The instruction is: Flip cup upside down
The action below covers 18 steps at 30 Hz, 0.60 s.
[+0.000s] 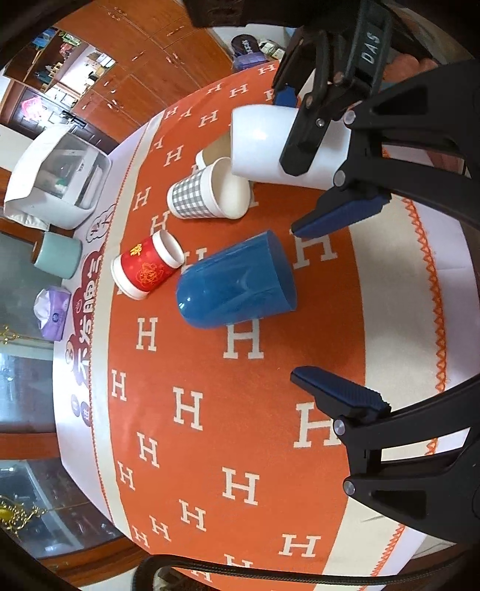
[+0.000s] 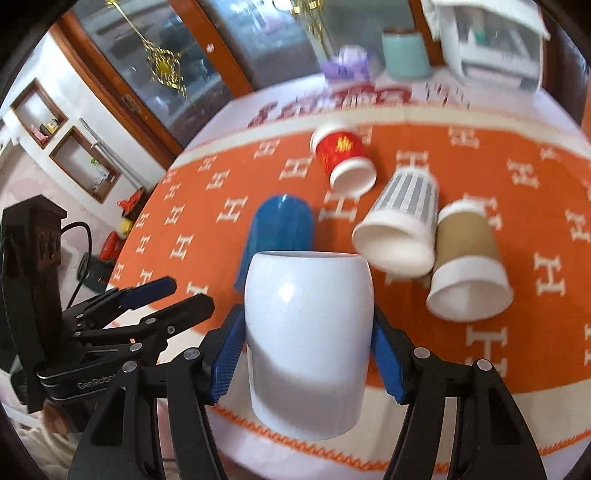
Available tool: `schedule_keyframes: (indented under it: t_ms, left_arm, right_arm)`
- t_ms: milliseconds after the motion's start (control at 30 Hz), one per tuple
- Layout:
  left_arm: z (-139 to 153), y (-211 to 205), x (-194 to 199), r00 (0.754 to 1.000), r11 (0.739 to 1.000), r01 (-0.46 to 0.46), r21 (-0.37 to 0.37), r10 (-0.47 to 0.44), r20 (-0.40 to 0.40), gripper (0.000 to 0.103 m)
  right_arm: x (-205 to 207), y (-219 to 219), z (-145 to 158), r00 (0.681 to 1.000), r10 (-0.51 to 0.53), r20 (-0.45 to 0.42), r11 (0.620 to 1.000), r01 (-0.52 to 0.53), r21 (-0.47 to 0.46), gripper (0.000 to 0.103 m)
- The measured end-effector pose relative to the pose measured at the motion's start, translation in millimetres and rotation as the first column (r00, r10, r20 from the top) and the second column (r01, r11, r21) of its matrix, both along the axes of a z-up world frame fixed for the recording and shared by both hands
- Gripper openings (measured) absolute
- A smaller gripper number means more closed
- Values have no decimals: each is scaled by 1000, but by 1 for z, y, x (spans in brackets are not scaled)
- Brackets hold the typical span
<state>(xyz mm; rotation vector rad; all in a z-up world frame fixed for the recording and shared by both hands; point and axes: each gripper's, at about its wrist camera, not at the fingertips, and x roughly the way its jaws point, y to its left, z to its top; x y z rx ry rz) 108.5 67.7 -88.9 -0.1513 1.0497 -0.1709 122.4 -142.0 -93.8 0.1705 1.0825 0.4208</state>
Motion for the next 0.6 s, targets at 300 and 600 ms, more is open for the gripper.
schedule_keyframes:
  t_ms: [300, 600]
  left_arm:
    - [-7, 7, -5, 996, 997, -76, 5, 75, 49, 70]
    - [-15, 5, -9, 994, 996, -86, -17, 87, 70, 70]
  right_arm:
    - [-36, 7, -25, 956, -16, 293, 996, 41, -81, 64]
    - [-40, 18, -64, 916, -62, 397, 993, 96, -67, 64]
